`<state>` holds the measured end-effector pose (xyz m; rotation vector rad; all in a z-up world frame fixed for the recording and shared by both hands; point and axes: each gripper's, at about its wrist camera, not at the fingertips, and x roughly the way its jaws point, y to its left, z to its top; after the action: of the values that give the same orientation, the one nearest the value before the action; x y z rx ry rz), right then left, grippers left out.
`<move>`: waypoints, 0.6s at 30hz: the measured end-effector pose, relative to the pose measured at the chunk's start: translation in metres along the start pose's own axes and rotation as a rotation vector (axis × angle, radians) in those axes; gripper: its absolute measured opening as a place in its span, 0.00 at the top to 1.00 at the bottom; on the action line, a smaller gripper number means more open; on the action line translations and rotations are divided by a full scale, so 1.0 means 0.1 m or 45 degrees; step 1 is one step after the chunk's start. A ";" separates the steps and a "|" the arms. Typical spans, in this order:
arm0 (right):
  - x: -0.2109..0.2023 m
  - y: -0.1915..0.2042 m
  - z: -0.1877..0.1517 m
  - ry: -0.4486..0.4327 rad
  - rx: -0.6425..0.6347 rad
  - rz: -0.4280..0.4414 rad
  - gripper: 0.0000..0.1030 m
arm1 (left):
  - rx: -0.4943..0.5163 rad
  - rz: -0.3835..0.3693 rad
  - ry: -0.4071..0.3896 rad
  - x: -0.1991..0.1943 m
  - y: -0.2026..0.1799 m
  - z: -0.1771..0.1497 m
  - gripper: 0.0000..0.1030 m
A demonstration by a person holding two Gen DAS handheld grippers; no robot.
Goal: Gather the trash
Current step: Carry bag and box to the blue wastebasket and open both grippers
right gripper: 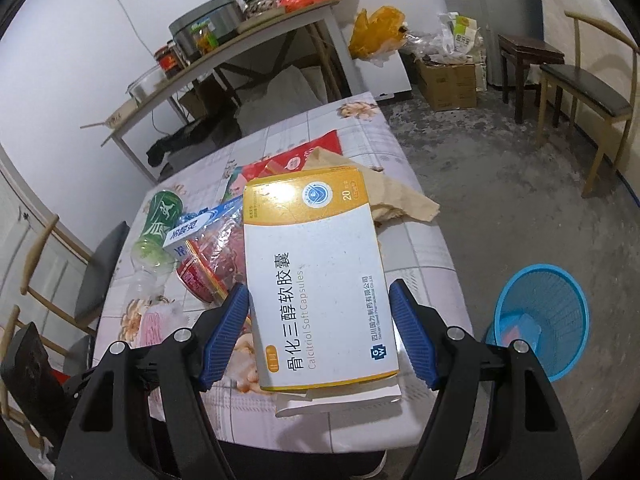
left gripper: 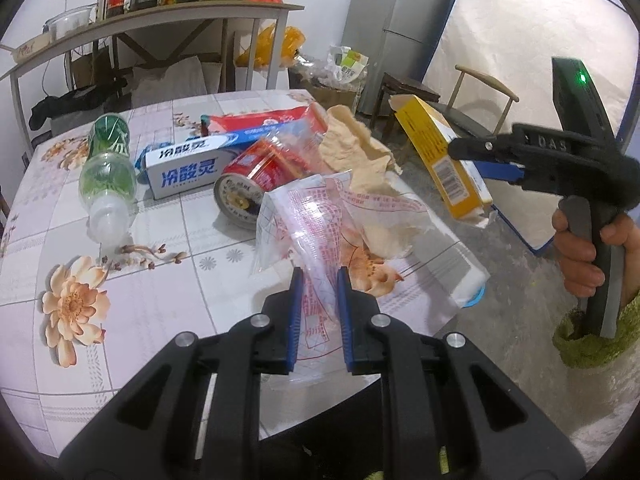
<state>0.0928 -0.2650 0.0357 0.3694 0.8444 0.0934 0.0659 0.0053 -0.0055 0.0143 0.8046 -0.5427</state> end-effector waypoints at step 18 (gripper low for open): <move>-0.96 -1.65 -0.54 -0.200 0.476 -0.170 0.32 | 0.126 -0.380 0.122 0.58 -1.16 0.89 0.85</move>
<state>-0.0219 -0.4252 0.0127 0.6604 0.7269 -0.2184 0.1048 -0.1408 0.0392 0.0111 0.8783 -0.8694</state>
